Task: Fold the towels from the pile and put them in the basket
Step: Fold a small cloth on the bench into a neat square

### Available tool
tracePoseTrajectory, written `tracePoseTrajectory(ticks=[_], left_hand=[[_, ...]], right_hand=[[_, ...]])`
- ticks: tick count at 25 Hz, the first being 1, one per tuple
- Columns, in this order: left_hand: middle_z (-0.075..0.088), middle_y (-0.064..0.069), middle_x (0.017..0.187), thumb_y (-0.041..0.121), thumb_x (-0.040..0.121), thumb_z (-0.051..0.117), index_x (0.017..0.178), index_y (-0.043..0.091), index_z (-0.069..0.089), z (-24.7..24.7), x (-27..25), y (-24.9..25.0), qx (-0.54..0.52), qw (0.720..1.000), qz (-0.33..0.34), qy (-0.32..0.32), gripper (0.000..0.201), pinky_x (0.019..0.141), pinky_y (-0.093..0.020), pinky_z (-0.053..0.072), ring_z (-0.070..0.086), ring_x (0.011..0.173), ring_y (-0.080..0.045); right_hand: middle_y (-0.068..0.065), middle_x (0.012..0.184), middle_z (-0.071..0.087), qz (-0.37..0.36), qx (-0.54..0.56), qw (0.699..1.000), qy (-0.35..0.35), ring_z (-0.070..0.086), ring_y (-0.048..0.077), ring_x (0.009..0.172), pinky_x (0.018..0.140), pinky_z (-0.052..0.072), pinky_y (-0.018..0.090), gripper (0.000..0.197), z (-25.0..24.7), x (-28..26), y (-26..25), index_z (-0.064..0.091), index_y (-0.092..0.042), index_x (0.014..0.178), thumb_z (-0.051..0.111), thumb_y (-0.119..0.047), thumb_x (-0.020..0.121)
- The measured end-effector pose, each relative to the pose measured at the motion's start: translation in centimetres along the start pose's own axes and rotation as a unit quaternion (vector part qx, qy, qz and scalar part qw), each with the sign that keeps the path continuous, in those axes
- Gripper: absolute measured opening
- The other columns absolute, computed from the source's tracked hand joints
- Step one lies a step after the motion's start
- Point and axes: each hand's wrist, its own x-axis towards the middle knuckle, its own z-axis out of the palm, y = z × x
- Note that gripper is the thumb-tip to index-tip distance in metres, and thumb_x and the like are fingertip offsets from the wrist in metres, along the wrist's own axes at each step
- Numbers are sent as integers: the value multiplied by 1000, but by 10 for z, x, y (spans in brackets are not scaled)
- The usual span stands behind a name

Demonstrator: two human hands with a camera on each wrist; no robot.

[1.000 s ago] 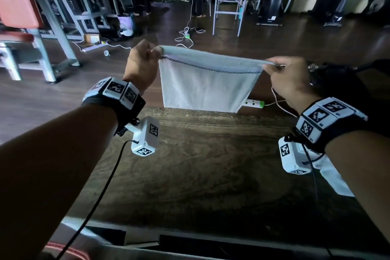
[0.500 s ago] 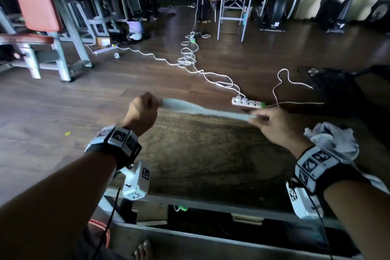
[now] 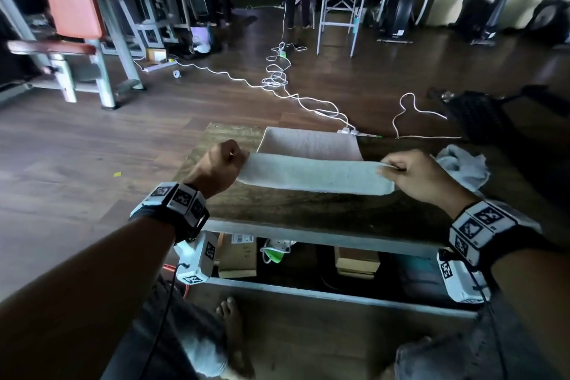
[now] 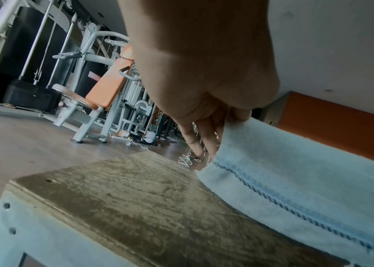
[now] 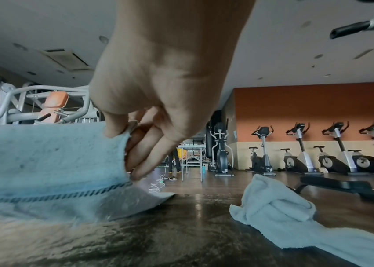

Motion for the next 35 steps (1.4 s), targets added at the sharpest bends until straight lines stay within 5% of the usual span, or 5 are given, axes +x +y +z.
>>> tracePoseTrajectory(ticks=[9, 15, 20, 24, 35], left_hand=[[60, -6, 59, 64, 83, 40, 67, 41, 53, -18, -43, -2, 104, 993, -2, -50, 31, 52, -36, 53, 61, 57, -30], [57, -11, 71, 21, 97, 54, 85, -2, 63, -8, -46, 25, 65, 995, -59, -47, 27, 40, -8, 29, 48, 63, -24], [55, -9, 69, 23, 96, 49, 82, 6, 50, 21, 2, 18, 38, 995, -90, -19, 22, 51, -32, 25, 47, 61, -27], [55, -10, 71, 24, 93, 49, 85, 4, 49, 46, 59, 4, 39, 993, -113, -10, 22, 55, -30, 28, 46, 59, -26], [65, -23, 97, 38, 91, 59, 102, -2, 62, 138, 226, -78, 120, 979, -152, -56, 41, 68, -37, 53, 65, 86, -40]], right_hand=[[21, 88, 73, 219, 142, 944, -202, 72, 35, 73, 62, 61, 38, 14, -21, -51, -48, 70, -1, 100, 62, -13, 96], [27, 93, 72, 186, 142, 966, -106, 72, 36, 76, 65, 63, 41, 17, -18, -43, -28, 69, -1, 101, 61, -14, 96], [24, 97, 69, 161, 151, 975, 0, 68, 22, 59, 57, 62, 36, 13, -2, 4, 5, 64, 4, 97, 63, -8, 94], [22, 88, 71, 140, 92, 984, 62, 68, 29, 65, 64, 61, 44, 12, 18, 56, 38, 64, -4, 84, 65, -11, 94], [7, 69, 65, 176, -94, 978, 60, 58, 20, 66, 64, 38, 26, 17, 75, 227, 135, 70, -8, 73, 76, -18, 85]])
